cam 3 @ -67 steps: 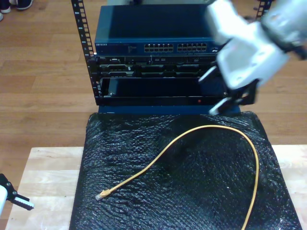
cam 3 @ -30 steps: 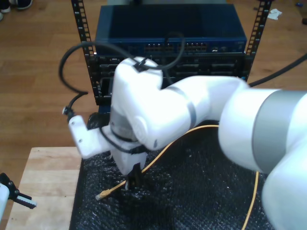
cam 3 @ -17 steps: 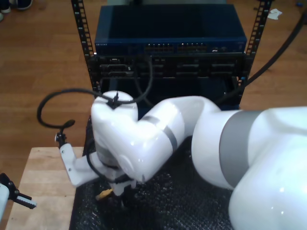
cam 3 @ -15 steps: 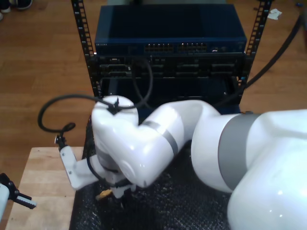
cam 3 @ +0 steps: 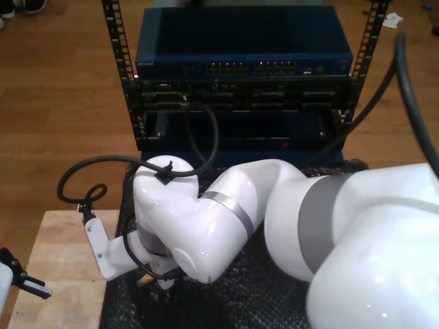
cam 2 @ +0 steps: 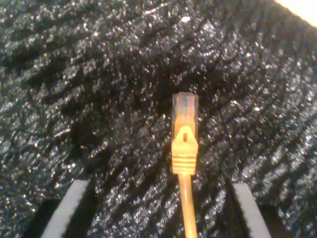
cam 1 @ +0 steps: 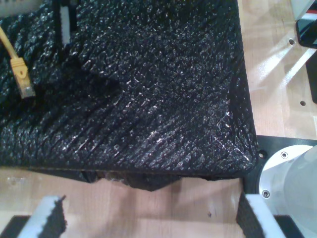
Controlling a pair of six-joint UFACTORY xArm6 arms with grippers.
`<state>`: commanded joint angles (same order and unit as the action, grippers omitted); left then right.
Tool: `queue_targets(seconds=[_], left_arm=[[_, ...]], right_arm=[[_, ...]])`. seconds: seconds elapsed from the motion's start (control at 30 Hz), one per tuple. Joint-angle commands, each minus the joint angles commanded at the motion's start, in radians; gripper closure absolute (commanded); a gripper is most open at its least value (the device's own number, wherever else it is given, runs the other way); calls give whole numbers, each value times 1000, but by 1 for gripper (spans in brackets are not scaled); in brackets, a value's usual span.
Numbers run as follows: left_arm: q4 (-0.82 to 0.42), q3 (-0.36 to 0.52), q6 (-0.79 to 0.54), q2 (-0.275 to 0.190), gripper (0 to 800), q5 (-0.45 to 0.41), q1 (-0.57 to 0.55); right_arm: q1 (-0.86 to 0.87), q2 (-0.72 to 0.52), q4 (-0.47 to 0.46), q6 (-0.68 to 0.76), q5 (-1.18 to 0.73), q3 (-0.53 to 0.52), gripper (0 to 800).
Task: Grab the cable and plug it in
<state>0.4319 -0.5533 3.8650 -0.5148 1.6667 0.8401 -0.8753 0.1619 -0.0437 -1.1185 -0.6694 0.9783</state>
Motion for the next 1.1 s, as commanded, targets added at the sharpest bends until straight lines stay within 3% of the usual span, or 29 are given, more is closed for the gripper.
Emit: queue_targets(seconds=[0.5,0.9,1.1], left_arm=[[0,-2,0,0,0,0,-2],[0,0,0,0,0,0,-2],[0,0,-2,0,0,0,0]], right_arm=[[-3,8,-29,2,17,9,416],[-8,26,-31,2,29,11,442],[-8,26,-31,2,41,9,498]])
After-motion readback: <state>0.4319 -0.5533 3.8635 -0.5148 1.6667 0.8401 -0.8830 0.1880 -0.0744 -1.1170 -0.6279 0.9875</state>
